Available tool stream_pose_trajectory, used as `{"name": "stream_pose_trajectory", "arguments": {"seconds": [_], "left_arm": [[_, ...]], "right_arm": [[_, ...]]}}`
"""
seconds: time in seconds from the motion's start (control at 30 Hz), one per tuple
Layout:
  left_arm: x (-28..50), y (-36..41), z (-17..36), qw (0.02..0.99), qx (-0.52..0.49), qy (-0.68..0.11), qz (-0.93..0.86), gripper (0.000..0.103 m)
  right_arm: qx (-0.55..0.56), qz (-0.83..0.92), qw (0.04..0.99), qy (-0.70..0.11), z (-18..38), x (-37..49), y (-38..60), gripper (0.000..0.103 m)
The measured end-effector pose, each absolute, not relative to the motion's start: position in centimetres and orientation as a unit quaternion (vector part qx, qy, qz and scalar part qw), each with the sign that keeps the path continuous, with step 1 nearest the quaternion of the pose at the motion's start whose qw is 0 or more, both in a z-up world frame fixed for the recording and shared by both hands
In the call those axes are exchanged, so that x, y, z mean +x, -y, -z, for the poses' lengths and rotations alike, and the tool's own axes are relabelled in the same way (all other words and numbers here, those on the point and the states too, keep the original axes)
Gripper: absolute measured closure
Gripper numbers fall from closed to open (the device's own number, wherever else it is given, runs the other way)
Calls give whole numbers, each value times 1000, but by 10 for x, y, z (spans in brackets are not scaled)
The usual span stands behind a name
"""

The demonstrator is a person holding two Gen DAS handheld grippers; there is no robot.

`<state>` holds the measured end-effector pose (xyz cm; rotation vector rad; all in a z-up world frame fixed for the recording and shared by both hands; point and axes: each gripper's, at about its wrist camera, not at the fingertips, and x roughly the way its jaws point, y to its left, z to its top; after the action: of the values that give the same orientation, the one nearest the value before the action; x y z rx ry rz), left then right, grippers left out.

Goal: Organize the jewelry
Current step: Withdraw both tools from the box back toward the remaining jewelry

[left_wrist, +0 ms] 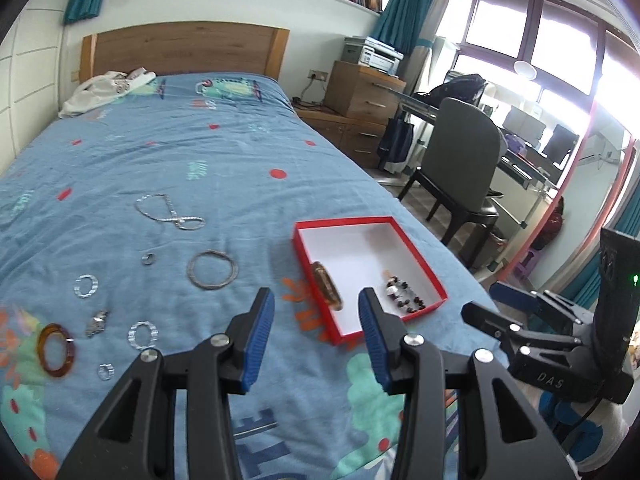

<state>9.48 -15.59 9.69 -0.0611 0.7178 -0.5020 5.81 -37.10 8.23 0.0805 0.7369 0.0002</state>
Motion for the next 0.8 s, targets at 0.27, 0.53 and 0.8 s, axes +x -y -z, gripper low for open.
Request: {"name": "stream_pose_trajectory", "arguments": {"seconds": [0.27, 0.53, 0.8], "left_arm": [[65, 69, -129, 932, -36, -323, 162, 61], [44, -6, -143, 947, -42, -308, 81, 60], [47, -44, -116, 945, -55, -319, 36, 57]], "right_arm": [[30, -29, 941, -337, -106, 52, 332, 32], [24, -64, 947, -314, -121, 48, 291, 31], [16, -94, 944, -315, -112, 58, 261, 31]]}}
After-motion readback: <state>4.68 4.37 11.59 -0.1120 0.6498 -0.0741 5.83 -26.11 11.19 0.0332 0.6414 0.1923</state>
